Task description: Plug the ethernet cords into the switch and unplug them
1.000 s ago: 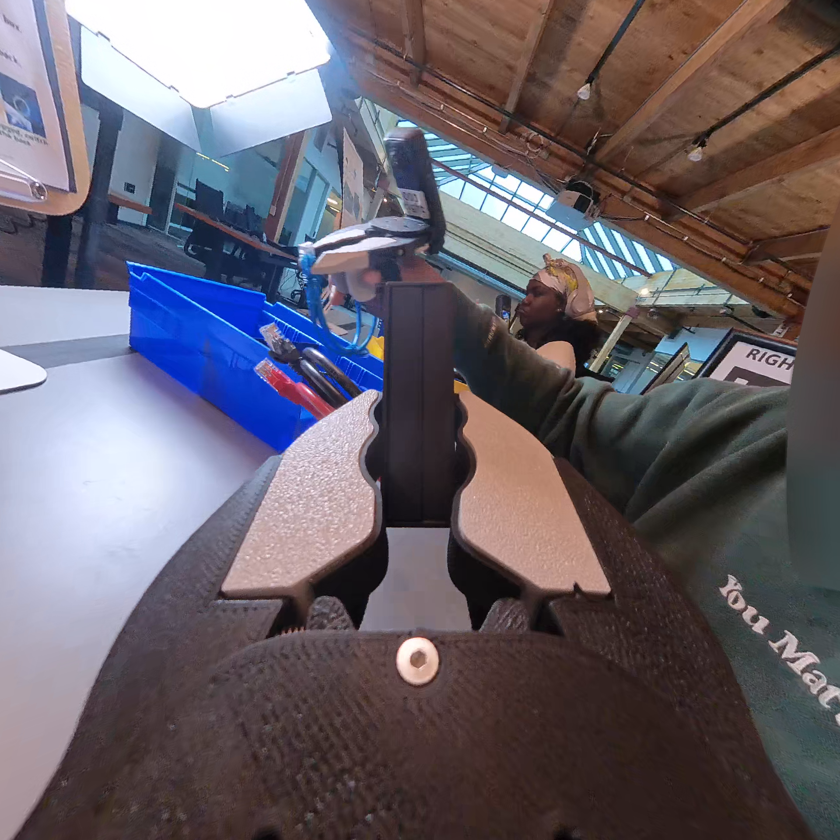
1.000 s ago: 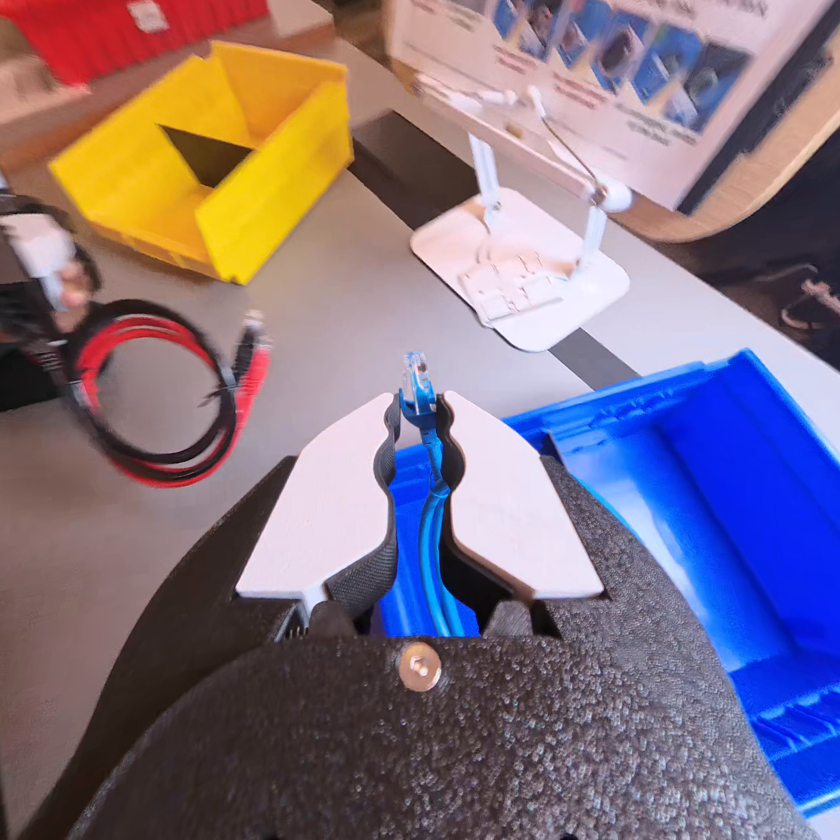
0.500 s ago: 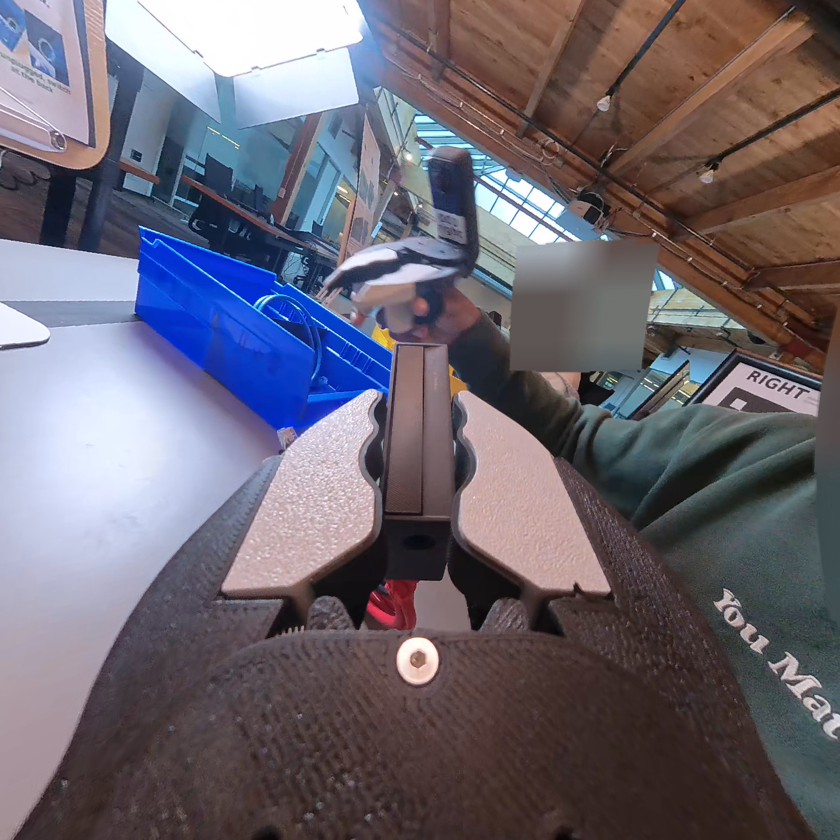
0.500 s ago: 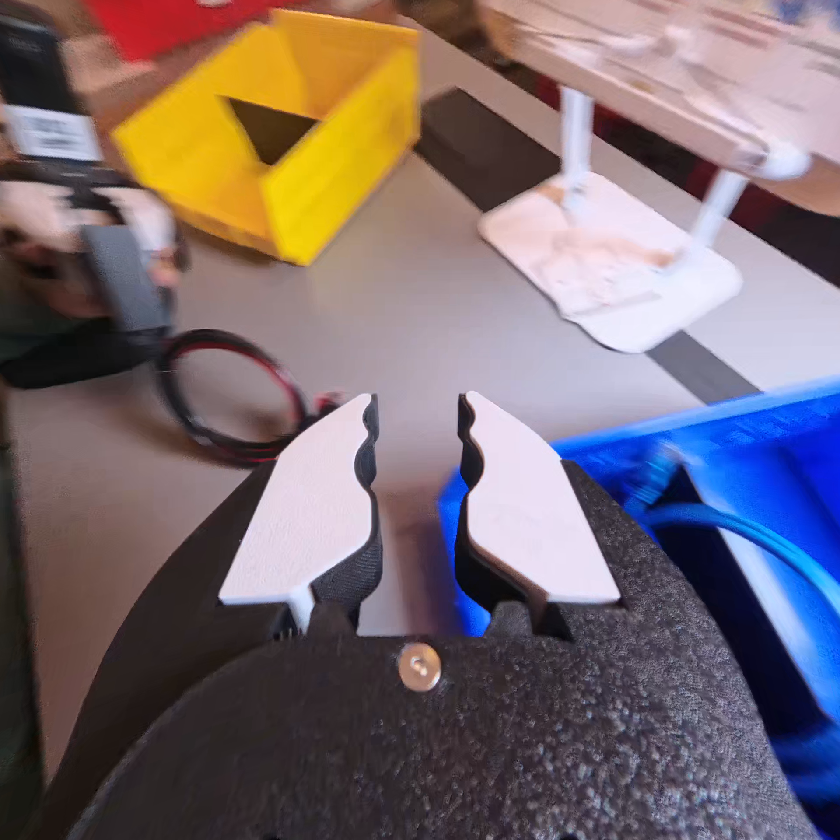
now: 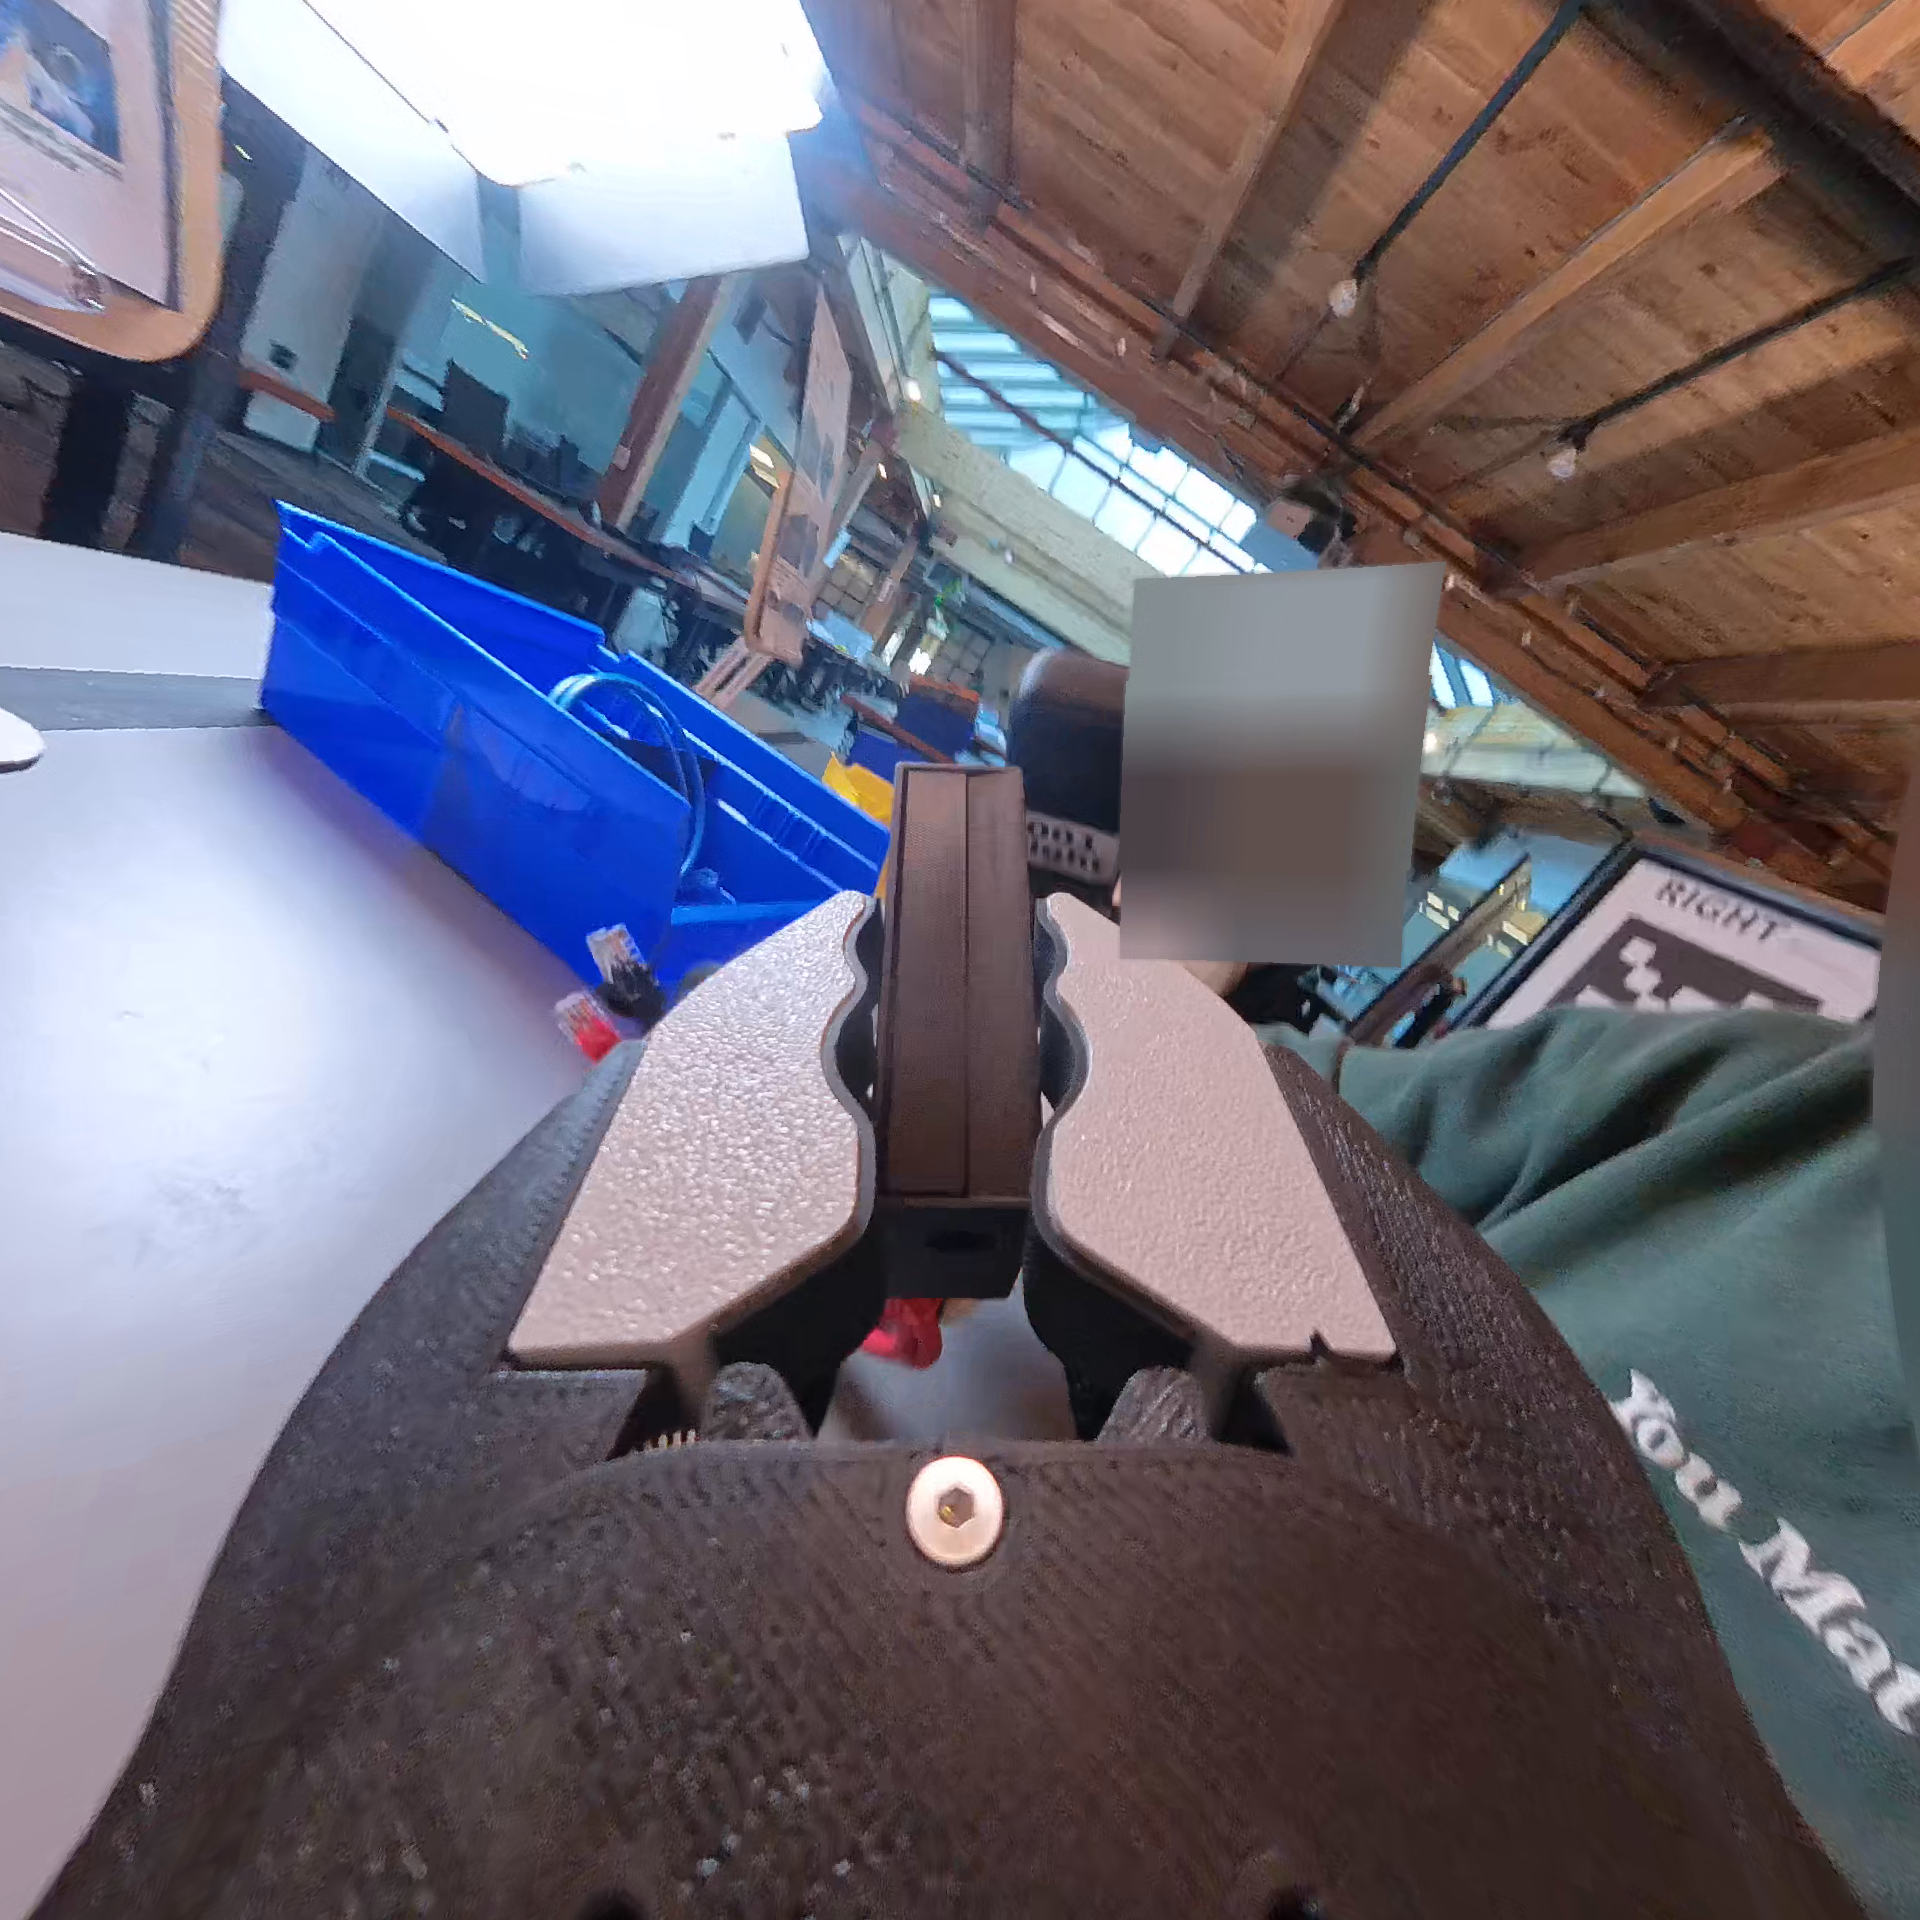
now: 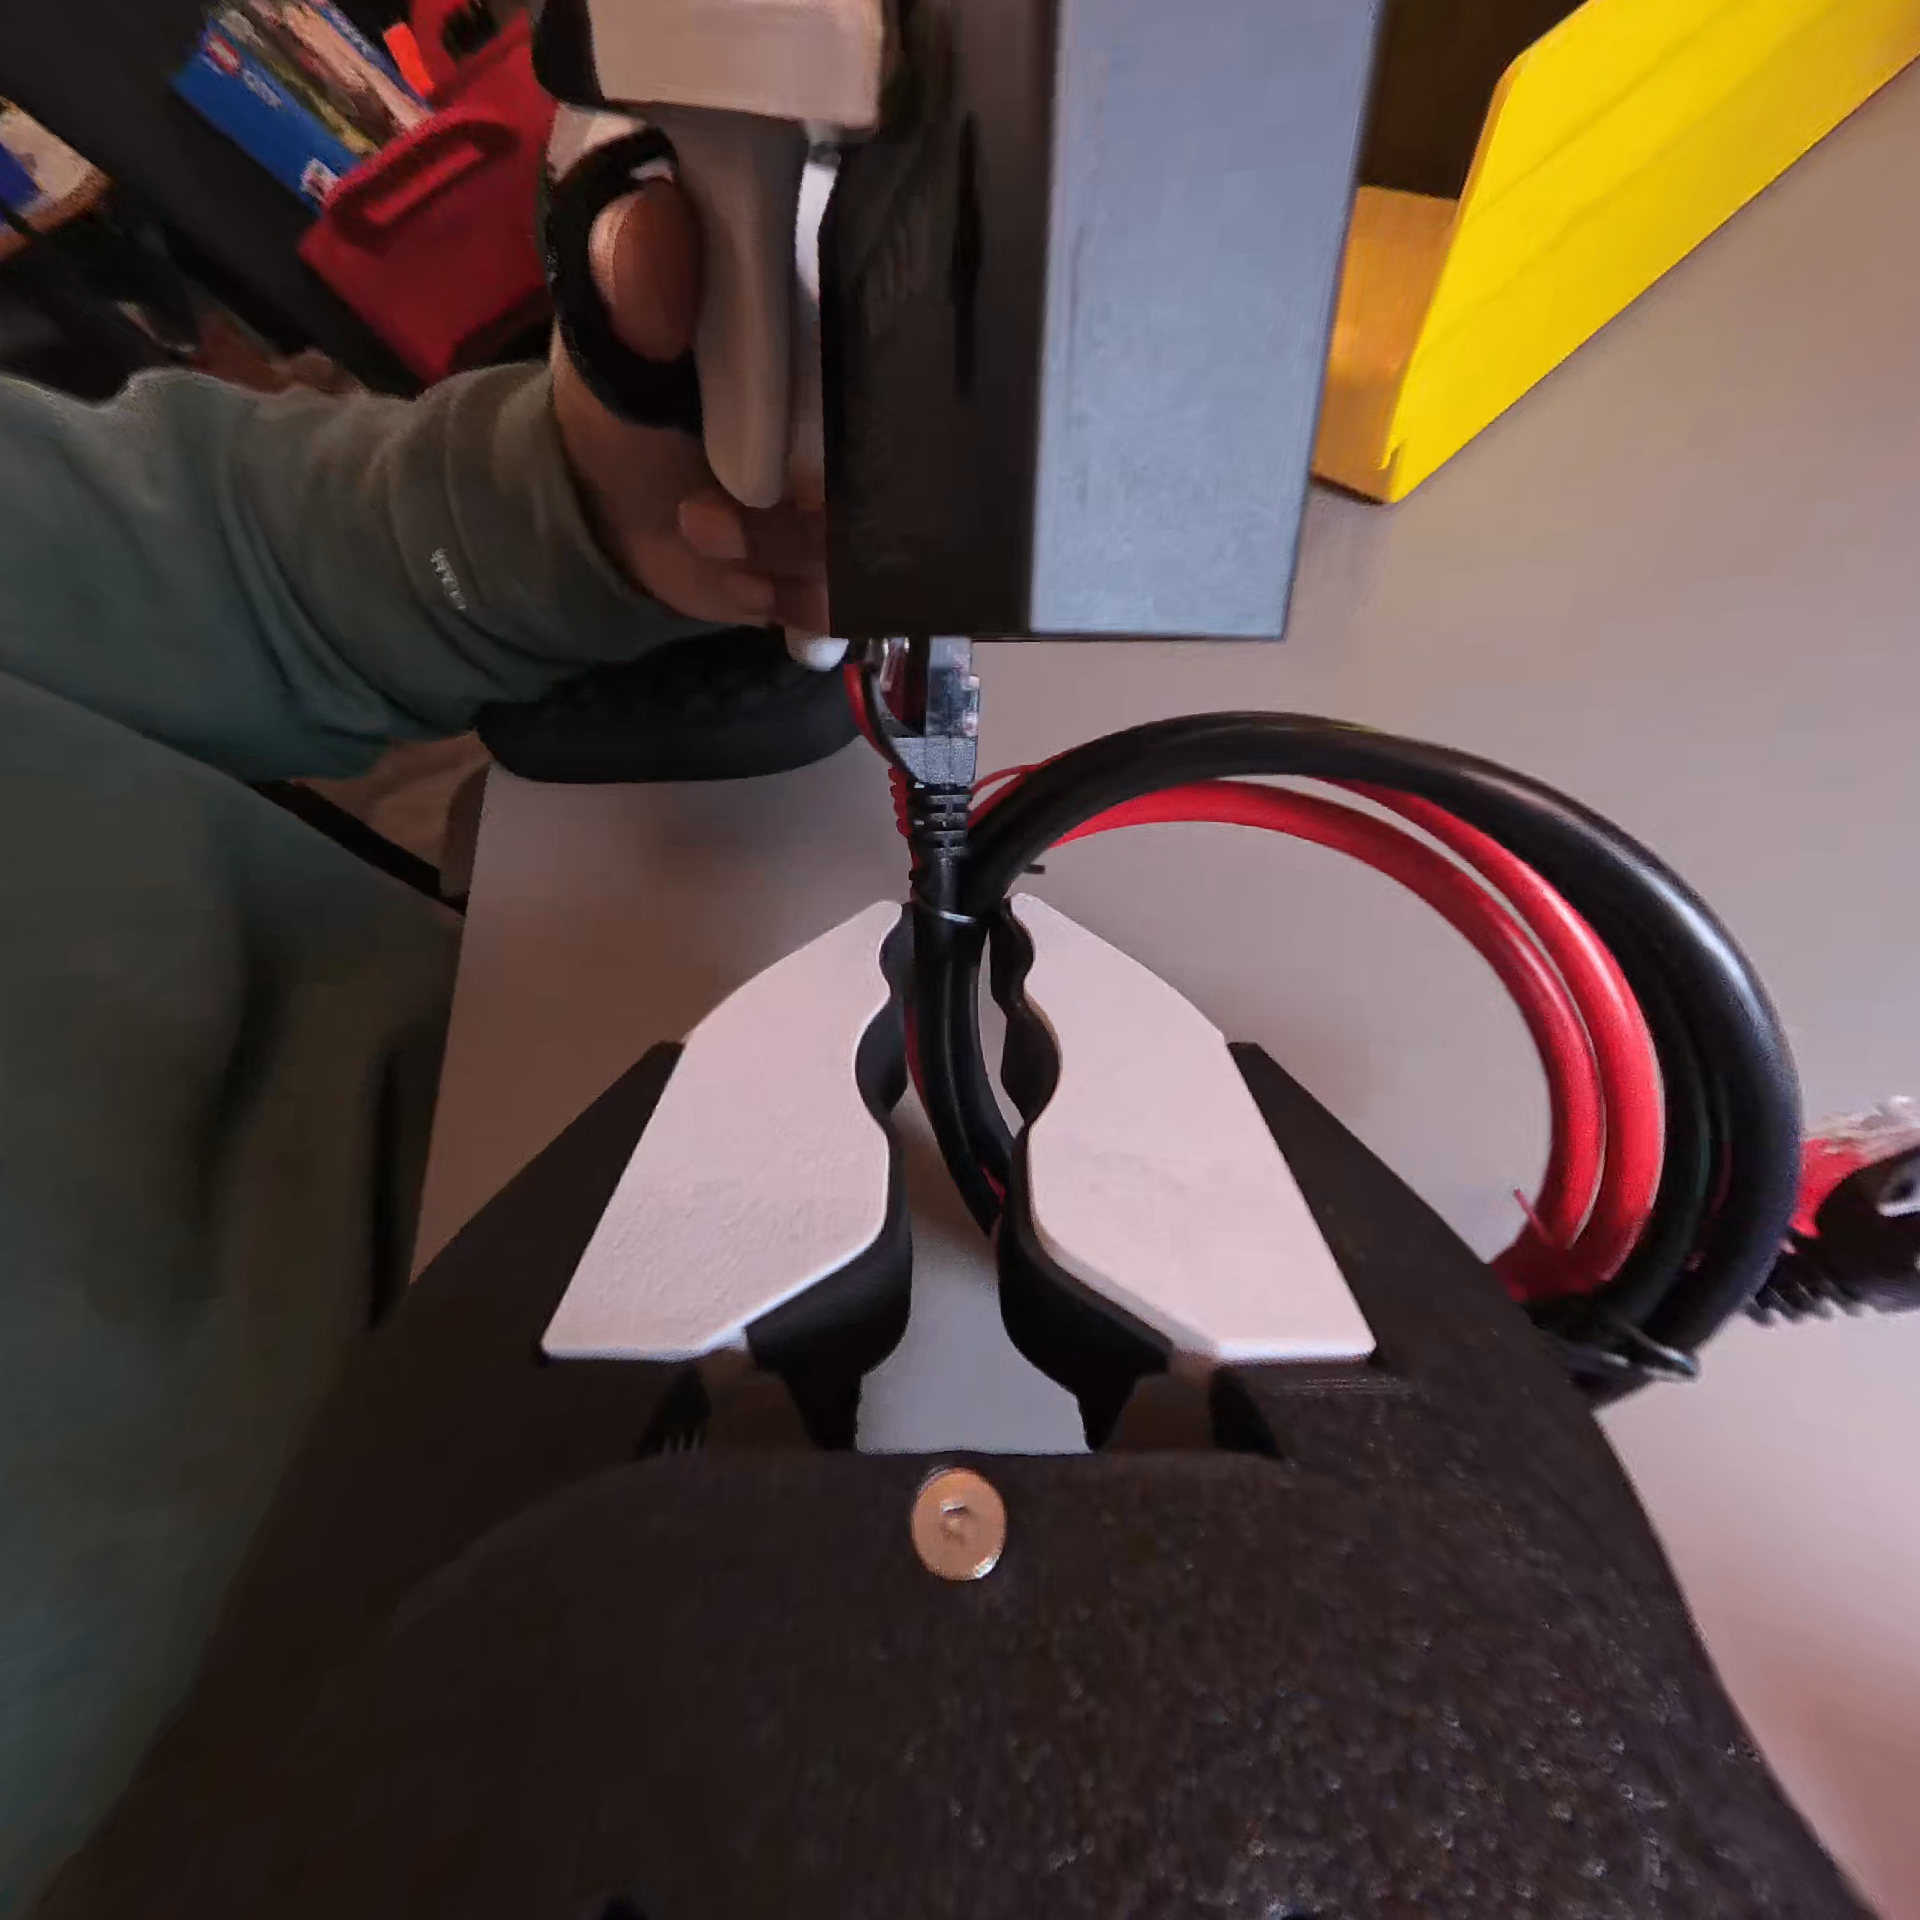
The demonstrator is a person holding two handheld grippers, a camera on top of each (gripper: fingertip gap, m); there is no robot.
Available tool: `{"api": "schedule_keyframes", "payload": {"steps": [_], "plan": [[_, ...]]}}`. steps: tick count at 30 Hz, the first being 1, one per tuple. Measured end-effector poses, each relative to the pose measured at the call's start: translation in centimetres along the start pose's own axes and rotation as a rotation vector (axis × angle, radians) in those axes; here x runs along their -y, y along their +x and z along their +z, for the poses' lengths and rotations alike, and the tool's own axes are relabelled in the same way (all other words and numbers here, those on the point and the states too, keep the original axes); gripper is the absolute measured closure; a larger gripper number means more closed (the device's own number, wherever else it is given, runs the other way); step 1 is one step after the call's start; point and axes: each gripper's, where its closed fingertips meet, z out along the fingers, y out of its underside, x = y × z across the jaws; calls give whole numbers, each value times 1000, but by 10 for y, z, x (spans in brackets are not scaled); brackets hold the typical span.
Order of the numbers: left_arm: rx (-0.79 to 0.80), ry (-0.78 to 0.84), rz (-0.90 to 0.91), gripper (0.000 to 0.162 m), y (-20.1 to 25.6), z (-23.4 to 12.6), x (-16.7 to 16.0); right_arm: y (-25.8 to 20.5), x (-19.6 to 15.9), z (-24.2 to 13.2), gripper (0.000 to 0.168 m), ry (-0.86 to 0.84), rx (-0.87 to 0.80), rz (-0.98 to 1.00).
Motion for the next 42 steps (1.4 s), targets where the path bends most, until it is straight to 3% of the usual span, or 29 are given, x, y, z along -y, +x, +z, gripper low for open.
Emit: {"api": "schedule_keyframes", "payload": {"steps": [6, 11, 16, 19, 23, 33, 42], "plan": [[-44, -437, 141, 127, 0, -3, -55, -1, -25, -24, 155, -263, 44, -53], [9, -593, 173, 130, -8, -2, -86, 3, -47, -29, 155, -424, 32, -100], [41, -418, 89, 131, -14, -1, -56, 17, -12, -39, 150, -148, -39, -201], [47, -398, 80, 132, -17, -2, -54, 6, 18, -53, 144, 31, -53, -279], [8, -380, 80, 131, -6, 8, -57, 3, 13, -37, 141, -5, -74, -298], [-30, -387, 162, 131, 11, 12, -59, -15, 16, -33, 152, 67, 170, -94], [77, -405, 295, 132, 6, 12, -57, 0, 13, -25, 155, 68, 55, 28]]}}
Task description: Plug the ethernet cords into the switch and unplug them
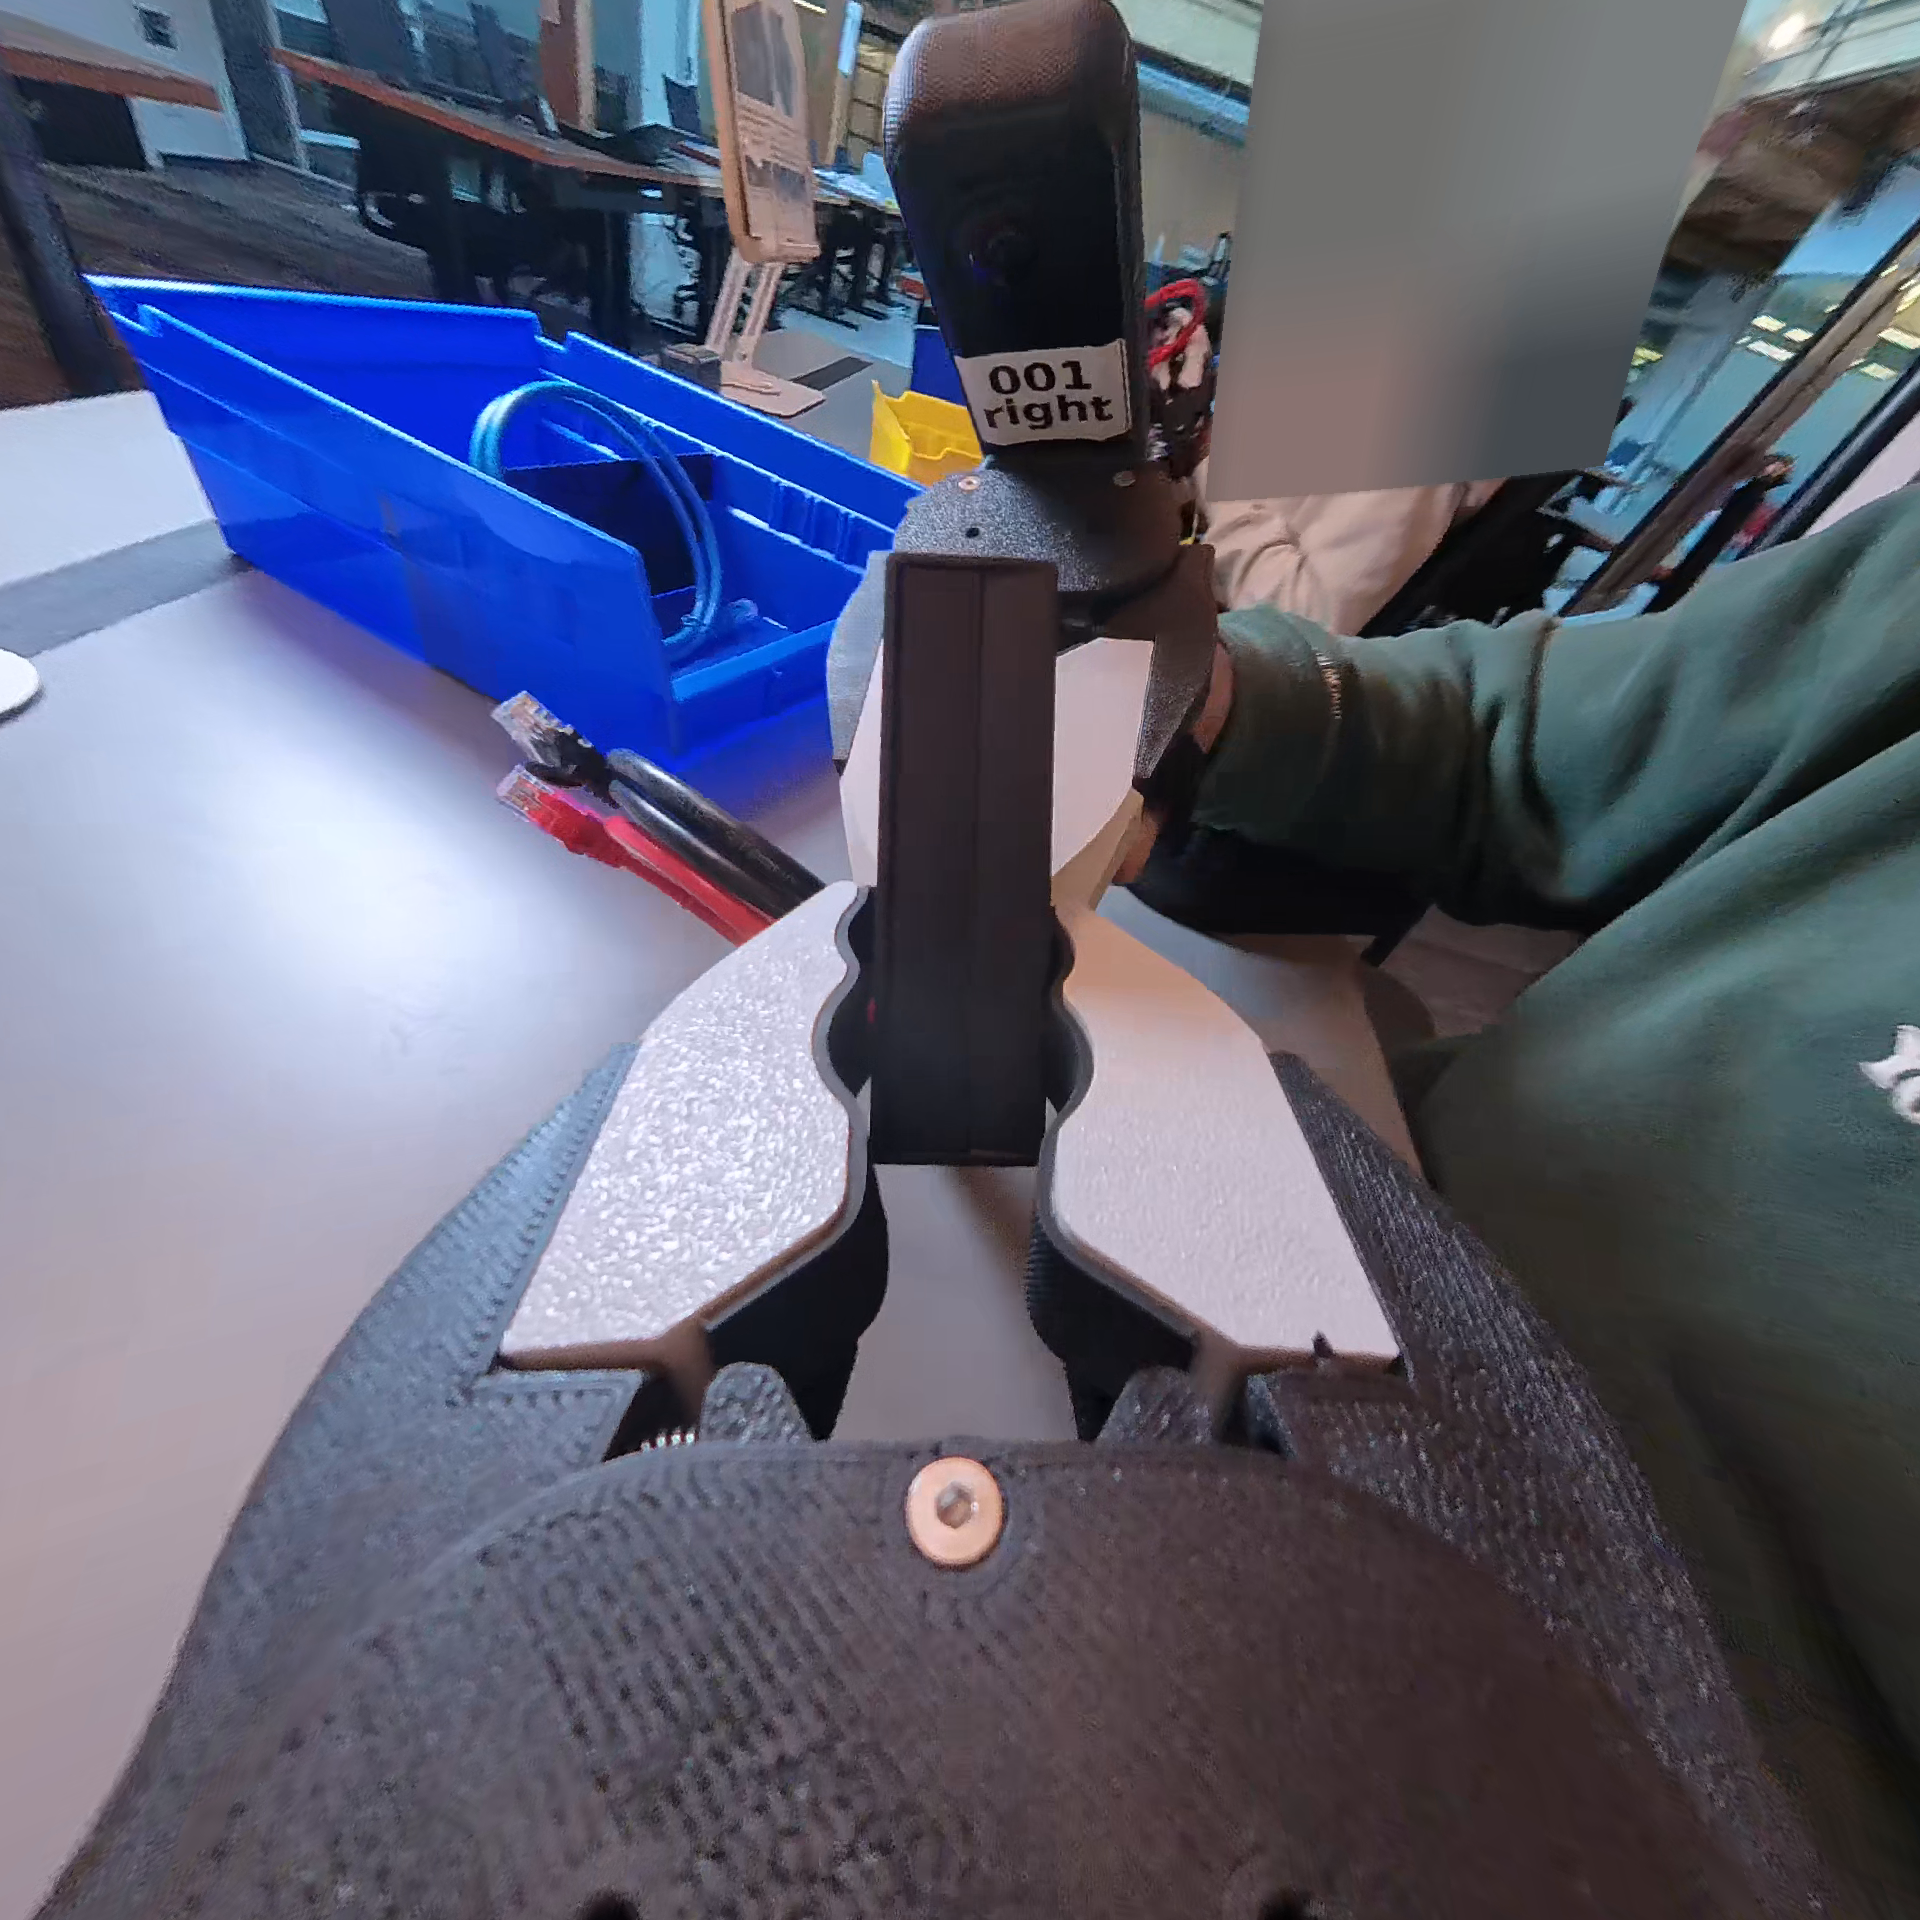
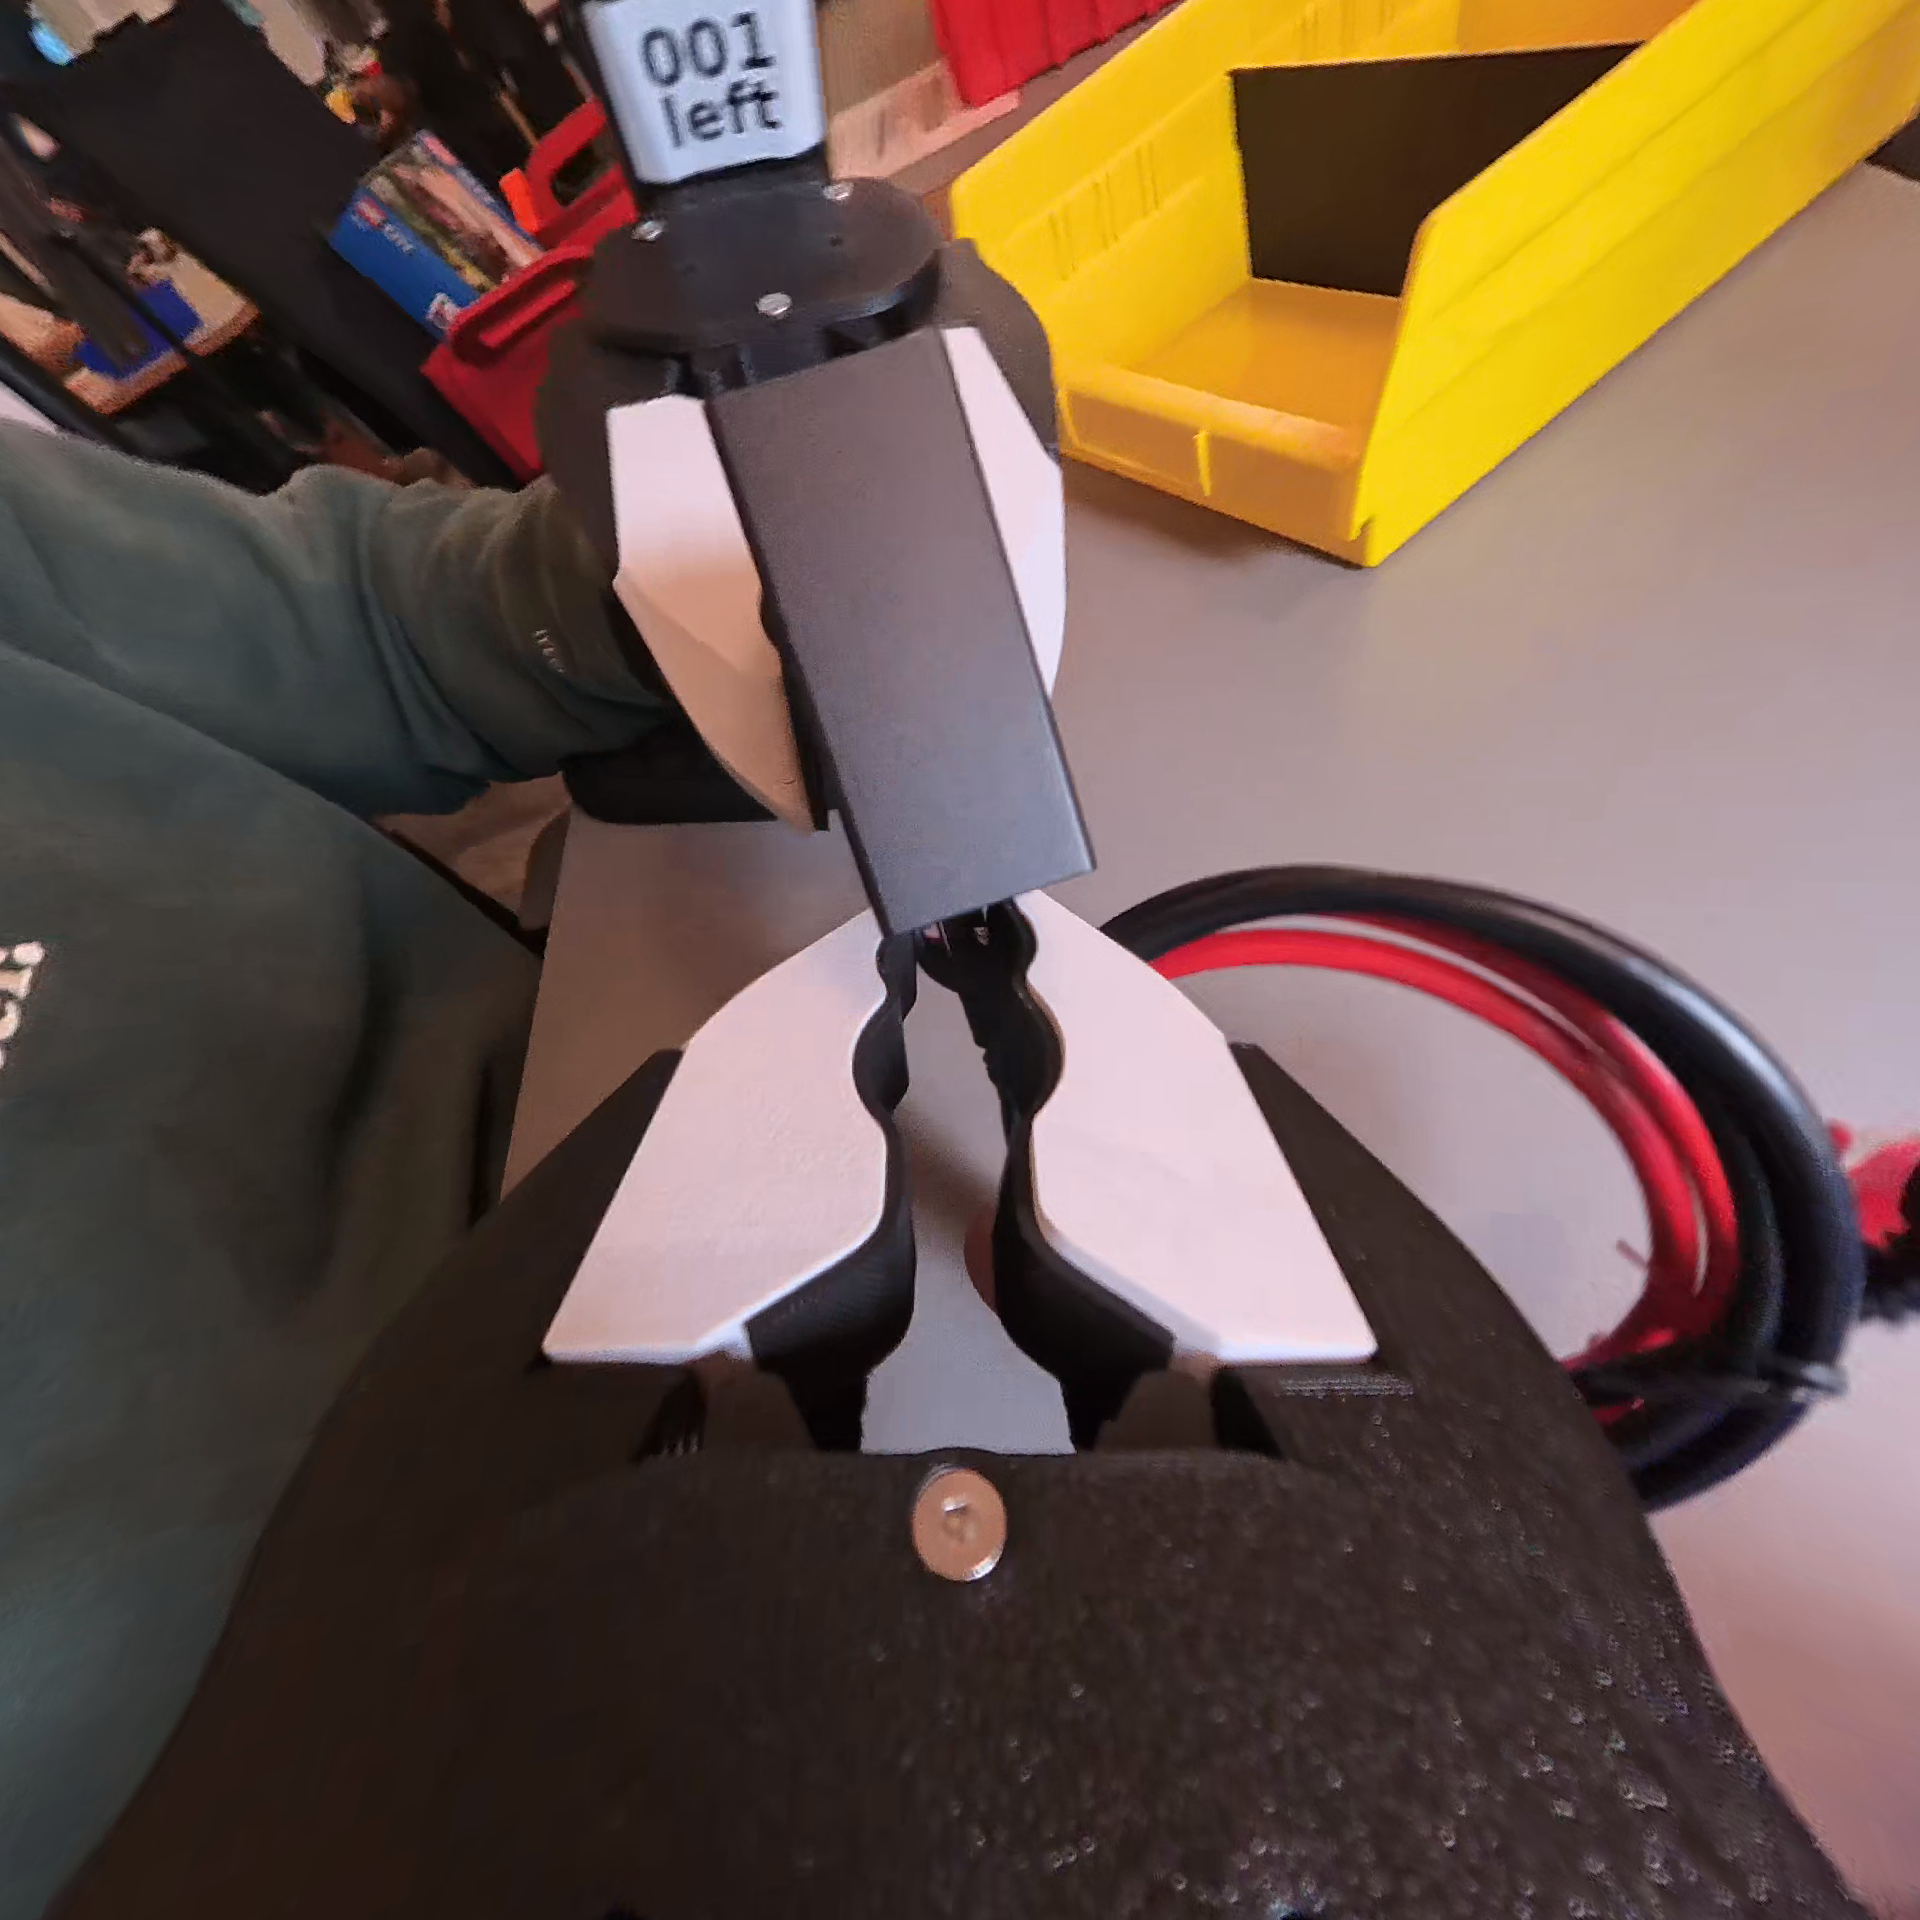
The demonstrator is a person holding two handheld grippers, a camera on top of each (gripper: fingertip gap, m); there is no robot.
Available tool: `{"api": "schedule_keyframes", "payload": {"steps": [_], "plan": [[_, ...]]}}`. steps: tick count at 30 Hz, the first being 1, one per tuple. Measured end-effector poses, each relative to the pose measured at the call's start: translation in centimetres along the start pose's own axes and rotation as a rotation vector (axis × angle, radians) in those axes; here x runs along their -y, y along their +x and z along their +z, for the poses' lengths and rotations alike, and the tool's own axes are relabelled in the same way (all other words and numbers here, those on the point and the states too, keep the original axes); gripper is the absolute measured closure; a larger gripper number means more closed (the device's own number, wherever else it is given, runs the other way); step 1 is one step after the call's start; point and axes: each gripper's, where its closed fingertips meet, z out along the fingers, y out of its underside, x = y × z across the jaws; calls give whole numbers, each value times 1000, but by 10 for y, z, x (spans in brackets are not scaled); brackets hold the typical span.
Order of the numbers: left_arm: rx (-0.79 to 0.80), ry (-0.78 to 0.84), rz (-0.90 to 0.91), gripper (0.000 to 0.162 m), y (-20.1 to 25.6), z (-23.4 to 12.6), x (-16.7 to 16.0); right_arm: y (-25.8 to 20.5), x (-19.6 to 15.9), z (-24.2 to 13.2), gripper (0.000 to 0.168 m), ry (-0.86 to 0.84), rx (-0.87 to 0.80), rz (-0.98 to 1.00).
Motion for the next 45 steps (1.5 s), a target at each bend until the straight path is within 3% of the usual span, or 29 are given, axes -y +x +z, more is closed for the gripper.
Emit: {"api": "schedule_keyframes", "payload": {"steps": [4, 6, 8, 9, 12, 15, 20, 25, 27, 29, 32, 35, 39, 45], "plan": [[88, 31, 117, 132, -4, 0, 6, 7, 6, -4, 155, 58, -59, 46], [72, 107, 195, 133, 7, -8, 22, 34, -3, -14, 155, 27, -226, 40], [62, 205, 246, 132, 23, -21, 45, 16, 4, -25, 155, 93, -103, 106], [97, 215, 268, 133, 19, -26, 49, 10, 11, -31, 154, 83, -164, 0], [90, 289, 149, 133, 1, -41, 58, 4, 54, -77, 155, 136, -317, -184], [65, 335, 54, 133, -10, -51, 61, 27, 76, -135, 154, 112, -454, -187], [40, 318, 16, 132, -11, -46, 55, 120, 52, -203, 154, -48, -703, -22], [9, 348, -35, 132, -8, -43, 55, 196, -18, -230, 122, -227, -959, 141], [-5, 360, -76, 132, -11, -43, 54, 191, -8, -221, 121, -172, -977, 60], [-13, 362, -104, 132, -14, -42, 52, 158, 20, -194, 120, -53, -855, -48], [-10, 356, -124, 132, -18, -39, 48, 65, 56, -129, 124, 108, -418, -121], [-13, 343, -126, 132, -18, -35, 45, -3, 50, -64, 131, 73, -120, -153], [-32, 325, -120, 132, -12, -27, 41, -7, 35, -10, 131, 3, -108, -224], [-51, 319, -114, 132, -7, -23, 40, -8, 30, 8, 151, -13, -40, -198]]}}
